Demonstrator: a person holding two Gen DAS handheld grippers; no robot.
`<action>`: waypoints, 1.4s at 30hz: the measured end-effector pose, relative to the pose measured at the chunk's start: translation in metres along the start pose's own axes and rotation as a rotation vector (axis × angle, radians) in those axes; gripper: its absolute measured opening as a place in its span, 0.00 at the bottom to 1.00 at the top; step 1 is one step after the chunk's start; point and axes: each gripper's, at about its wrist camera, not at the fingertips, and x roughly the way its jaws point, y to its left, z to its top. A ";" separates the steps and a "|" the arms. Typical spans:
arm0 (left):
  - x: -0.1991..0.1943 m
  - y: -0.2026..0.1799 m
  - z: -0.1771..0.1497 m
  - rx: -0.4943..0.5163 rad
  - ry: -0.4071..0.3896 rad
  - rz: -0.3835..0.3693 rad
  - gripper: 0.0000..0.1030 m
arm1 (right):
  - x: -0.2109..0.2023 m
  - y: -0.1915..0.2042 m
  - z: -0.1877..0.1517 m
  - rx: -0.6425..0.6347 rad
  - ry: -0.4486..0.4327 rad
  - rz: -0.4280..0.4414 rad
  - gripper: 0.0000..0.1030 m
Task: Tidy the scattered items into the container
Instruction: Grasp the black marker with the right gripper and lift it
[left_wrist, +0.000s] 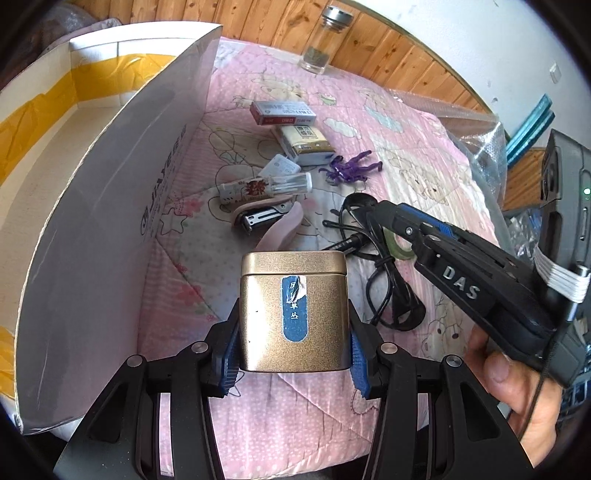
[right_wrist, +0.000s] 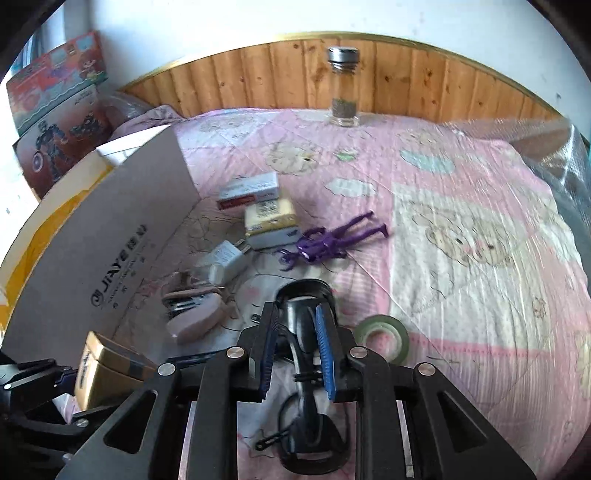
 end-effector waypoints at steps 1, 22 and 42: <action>0.000 0.003 -0.001 -0.006 0.004 0.002 0.49 | 0.000 0.001 0.001 0.026 0.016 0.072 0.22; -0.006 0.017 -0.014 0.000 0.028 -0.032 0.49 | 0.065 -0.037 -0.003 0.554 0.255 0.261 0.28; -0.014 0.031 -0.018 -0.020 0.046 -0.089 0.48 | 0.071 0.101 -0.016 -1.015 0.294 0.088 0.28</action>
